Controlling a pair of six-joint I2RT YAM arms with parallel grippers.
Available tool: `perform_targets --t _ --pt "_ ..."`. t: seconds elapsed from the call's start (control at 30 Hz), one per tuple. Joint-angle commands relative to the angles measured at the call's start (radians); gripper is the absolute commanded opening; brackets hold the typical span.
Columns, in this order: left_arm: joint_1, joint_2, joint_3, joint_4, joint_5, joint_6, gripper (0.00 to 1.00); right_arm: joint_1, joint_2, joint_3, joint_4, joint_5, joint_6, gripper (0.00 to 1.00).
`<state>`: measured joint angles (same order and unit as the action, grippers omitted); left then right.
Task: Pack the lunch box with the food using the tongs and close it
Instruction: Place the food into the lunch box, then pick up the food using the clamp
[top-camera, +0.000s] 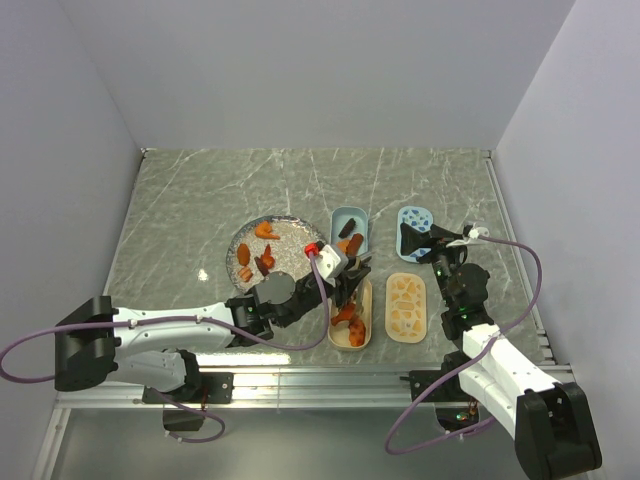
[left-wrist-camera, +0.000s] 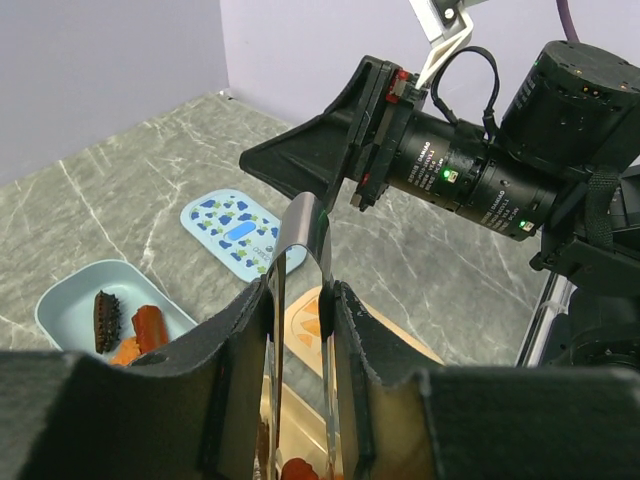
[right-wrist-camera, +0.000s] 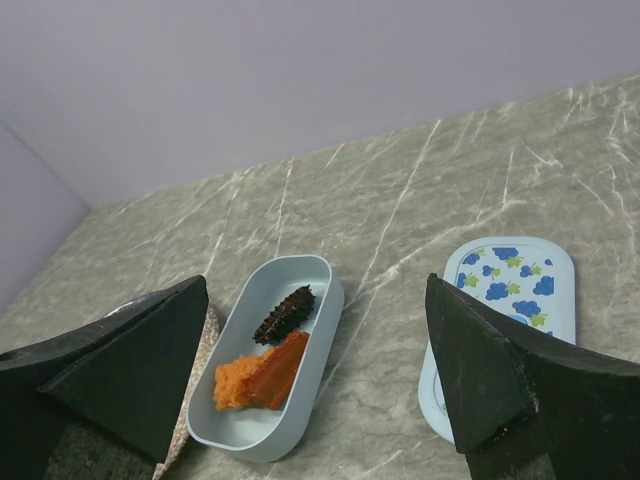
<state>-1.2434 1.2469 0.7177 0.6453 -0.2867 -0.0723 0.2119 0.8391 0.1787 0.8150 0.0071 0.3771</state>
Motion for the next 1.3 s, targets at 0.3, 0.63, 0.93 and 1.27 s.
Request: perform_targets --t 0.3,0.63,0.93,1.27 --pt "-0.005 -0.018 0.040 0.040 -0.025 -0.009 0.40 0.006 -0.003 0.044 0.036 -0.001 -0.006 0.96" --pt "-0.005 -0.070 0.054 0.050 -0.083 0.060 0.37 0.006 -0.006 0.042 0.036 -0.001 -0.006 0.96" --pt "-0.005 -0.219 -0.004 0.120 -0.268 0.213 0.37 0.007 0.002 0.044 0.038 -0.004 -0.004 0.96" --pt "0.260 -0.202 -0.095 0.212 -0.443 0.175 0.38 0.007 0.005 0.042 0.039 -0.004 -0.006 0.96"
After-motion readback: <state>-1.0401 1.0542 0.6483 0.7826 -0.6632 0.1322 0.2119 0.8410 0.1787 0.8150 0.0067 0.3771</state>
